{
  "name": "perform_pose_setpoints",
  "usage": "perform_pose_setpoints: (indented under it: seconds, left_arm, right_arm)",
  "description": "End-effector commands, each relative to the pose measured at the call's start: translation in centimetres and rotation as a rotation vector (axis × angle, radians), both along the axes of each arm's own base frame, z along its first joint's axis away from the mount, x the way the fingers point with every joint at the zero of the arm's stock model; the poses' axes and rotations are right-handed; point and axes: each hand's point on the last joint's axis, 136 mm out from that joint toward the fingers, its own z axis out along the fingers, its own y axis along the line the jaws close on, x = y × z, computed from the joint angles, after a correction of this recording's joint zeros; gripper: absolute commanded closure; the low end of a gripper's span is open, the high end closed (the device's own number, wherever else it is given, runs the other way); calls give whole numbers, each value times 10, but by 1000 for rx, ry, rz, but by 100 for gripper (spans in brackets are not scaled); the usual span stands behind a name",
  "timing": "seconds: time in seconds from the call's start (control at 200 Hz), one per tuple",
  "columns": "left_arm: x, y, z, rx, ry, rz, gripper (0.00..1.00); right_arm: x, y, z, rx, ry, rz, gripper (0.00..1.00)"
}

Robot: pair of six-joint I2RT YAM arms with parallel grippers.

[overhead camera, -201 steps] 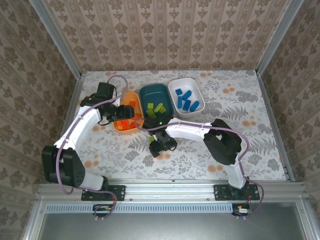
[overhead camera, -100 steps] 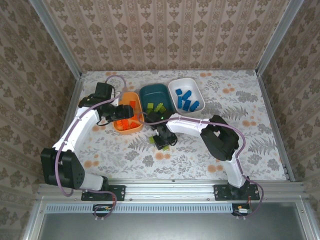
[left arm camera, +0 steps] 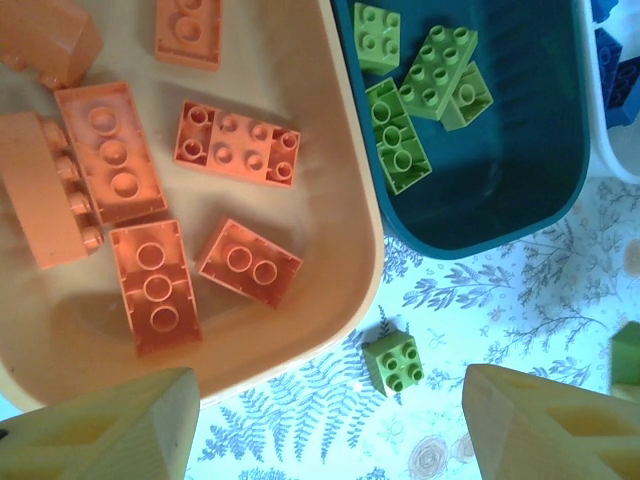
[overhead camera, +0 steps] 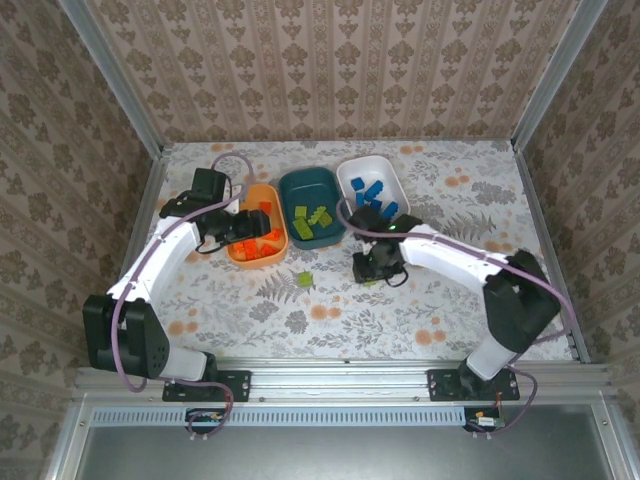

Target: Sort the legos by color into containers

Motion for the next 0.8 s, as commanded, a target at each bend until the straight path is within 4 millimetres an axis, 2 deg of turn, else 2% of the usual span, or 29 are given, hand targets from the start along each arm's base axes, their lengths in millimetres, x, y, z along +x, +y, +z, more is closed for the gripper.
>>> perform_pose_setpoints:
  seconds: [0.0,0.18,0.29,0.395,0.475,0.605,0.7,0.795]
  left_arm:
    - [4,-4,-3,-41,6,12,29]
    - [10,-7,4,-58,-6,6,29]
    - [11,-7,8,-61,-13,6,28]
    - [10,-6,10,-79,-11,14,28]
    - [9,-4,11,-80,-12,16,28]
    - [6,-1,12,-75,-12,22,28]
    - [3,2,13,-74,-11,28,27]
    - [-1,4,14,-66,-10,27,27]
  right_arm:
    - [22,-15,42,160,-55,-143,71]
    - [70,-19,107,390,-160,-254,71]
    - [98,-5,135,499,-190,-262,71]
    - [124,15,152,595,-196,-256,71]
    - [145,32,159,676,-191,-265,72]
    - [174,53,156,774,-156,-300,72]
    - [189,69,148,808,-125,-307,72]
    - [196,86,133,792,-77,-290,72]
